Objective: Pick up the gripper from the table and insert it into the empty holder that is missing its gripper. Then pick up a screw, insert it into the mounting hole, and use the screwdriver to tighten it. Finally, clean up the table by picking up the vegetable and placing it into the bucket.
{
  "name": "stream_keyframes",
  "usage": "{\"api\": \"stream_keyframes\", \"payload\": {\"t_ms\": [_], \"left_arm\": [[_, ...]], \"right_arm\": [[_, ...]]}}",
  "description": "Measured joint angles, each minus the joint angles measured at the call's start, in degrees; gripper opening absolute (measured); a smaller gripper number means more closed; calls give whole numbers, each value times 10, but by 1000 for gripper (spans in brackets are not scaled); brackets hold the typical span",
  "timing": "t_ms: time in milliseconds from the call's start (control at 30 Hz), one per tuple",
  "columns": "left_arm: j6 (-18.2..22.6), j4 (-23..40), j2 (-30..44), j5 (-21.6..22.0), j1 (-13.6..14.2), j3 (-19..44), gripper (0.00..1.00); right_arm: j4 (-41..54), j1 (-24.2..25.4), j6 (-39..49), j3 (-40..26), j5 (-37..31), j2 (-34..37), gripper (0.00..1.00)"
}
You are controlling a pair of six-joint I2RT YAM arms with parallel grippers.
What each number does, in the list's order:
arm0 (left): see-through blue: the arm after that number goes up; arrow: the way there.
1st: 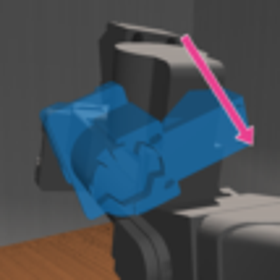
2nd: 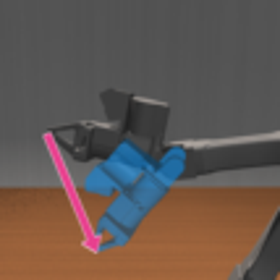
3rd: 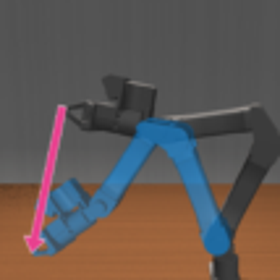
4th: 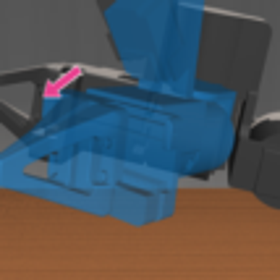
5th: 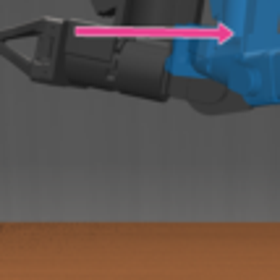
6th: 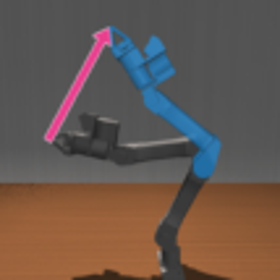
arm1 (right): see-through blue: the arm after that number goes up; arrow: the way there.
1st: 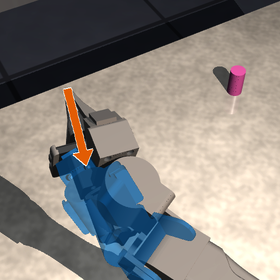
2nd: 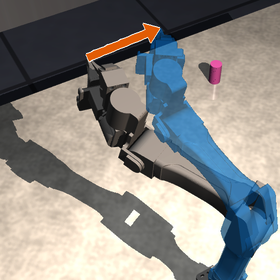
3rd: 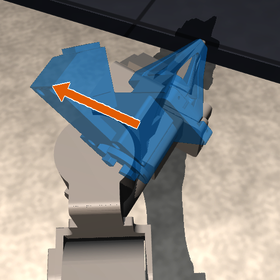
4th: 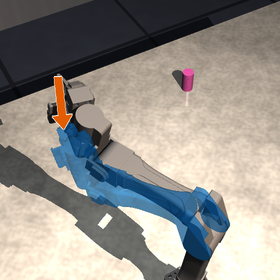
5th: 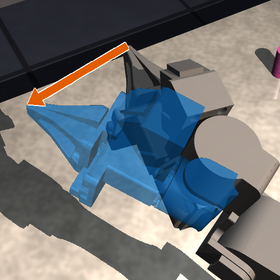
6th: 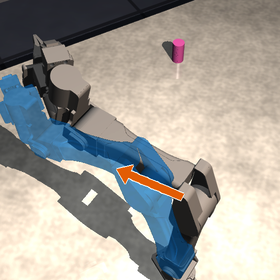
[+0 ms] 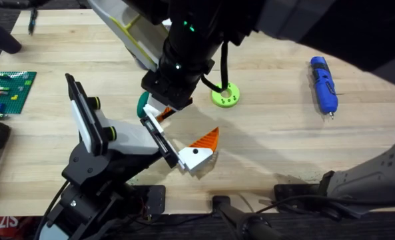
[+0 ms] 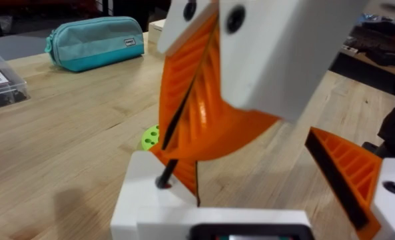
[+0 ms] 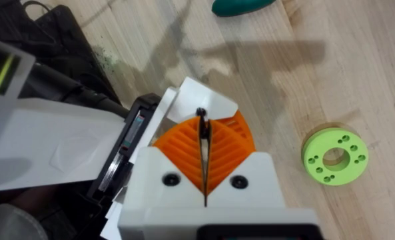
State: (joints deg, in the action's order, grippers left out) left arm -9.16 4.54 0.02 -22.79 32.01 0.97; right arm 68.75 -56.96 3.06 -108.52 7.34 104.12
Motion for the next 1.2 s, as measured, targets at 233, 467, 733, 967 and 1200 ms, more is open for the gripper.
{"api": "stream_keyframes", "payload": {"t_ms": [233,467,733,967,1200], "left_arm": [[-1,-1,0,1,0,0,984],[-1,-1,0,1,0,0,984],[-1,-1,0,1,0,0,984],[-1,-1,0,1,0,0,984],[-1,-1,0,1,0,0,984]], "right_arm": [[5,0,0,0,-2,0,10],[7,1,2,-3,-23,-3,10],[7,3,4,-4,-39,-7,10],[7,2,4,-4,-38,-7,10],[7,0,4,-4,-24,-7,10]]}}
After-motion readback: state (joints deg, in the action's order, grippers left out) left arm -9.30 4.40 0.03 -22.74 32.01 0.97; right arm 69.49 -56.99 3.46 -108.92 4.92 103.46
